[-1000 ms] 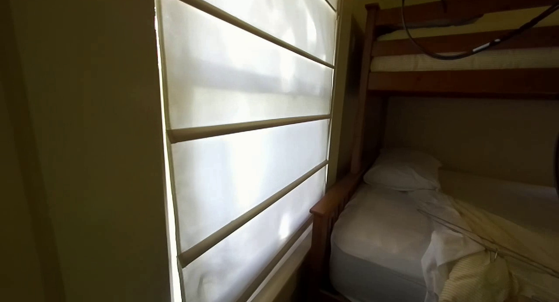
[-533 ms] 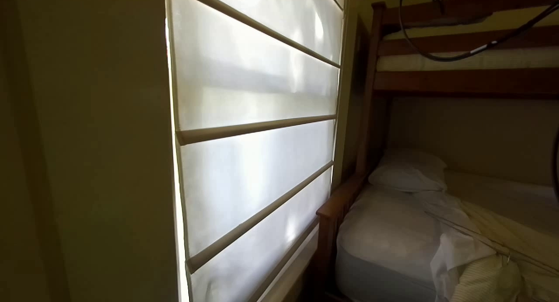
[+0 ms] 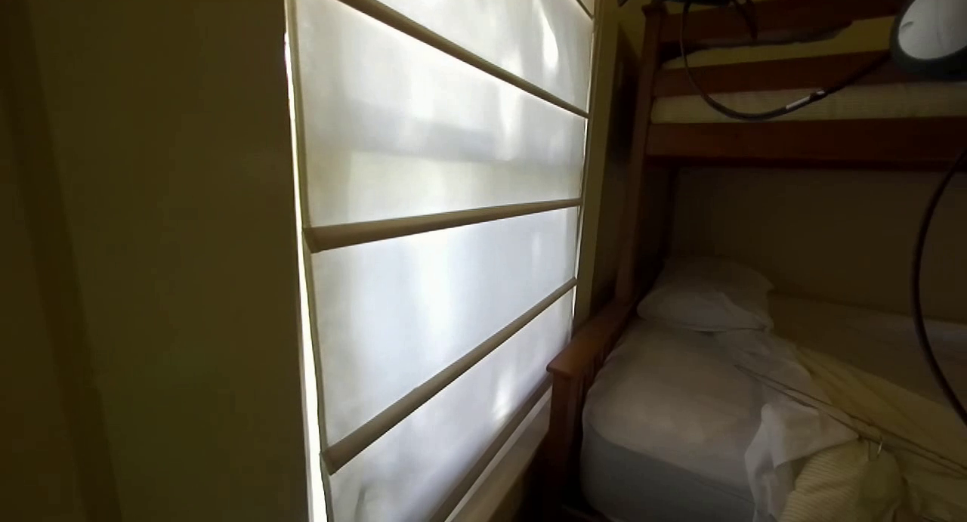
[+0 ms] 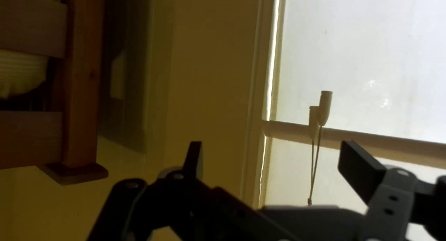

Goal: Open the blinds on the window.

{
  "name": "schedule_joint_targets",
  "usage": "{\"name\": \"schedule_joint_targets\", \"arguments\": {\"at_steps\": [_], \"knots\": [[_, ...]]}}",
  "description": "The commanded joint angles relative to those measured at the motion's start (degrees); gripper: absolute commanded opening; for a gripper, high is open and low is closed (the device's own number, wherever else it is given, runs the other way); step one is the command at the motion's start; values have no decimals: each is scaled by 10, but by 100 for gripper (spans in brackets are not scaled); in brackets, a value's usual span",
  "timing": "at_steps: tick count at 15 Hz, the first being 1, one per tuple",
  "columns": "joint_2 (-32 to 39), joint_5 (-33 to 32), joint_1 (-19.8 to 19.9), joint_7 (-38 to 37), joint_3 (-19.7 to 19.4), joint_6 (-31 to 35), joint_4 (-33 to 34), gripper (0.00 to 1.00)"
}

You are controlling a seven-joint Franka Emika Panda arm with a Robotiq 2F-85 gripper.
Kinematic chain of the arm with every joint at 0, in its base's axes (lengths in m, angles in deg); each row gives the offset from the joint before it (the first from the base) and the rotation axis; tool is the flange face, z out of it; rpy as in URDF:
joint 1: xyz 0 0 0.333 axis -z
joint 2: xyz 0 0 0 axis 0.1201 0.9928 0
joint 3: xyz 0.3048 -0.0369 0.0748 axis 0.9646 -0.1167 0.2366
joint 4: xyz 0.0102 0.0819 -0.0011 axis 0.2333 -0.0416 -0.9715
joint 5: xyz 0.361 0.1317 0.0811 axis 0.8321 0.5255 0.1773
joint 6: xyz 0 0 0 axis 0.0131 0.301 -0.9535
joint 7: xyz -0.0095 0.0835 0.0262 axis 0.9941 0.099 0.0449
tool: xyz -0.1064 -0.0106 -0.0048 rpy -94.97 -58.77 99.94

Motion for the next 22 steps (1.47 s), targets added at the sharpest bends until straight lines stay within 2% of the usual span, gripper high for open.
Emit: {"name": "schedule_joint_targets", "arguments": {"at_steps": [1,4,7,8,12,13,16,22], "knots": [[91,38,28,46,9,-33,137,100],[134,54,45,88,26,-42,208,100],[168,87,62,144,62,-47,268,100],[165,73,73,150,91,-42,264,100],[203,60,86,139,116,-48,320,100],[165,60,72,139,102,-30,255,100],[169,60,72,139,103,-31,256,100],[201,60,62,129,103,46,269,100]]}}
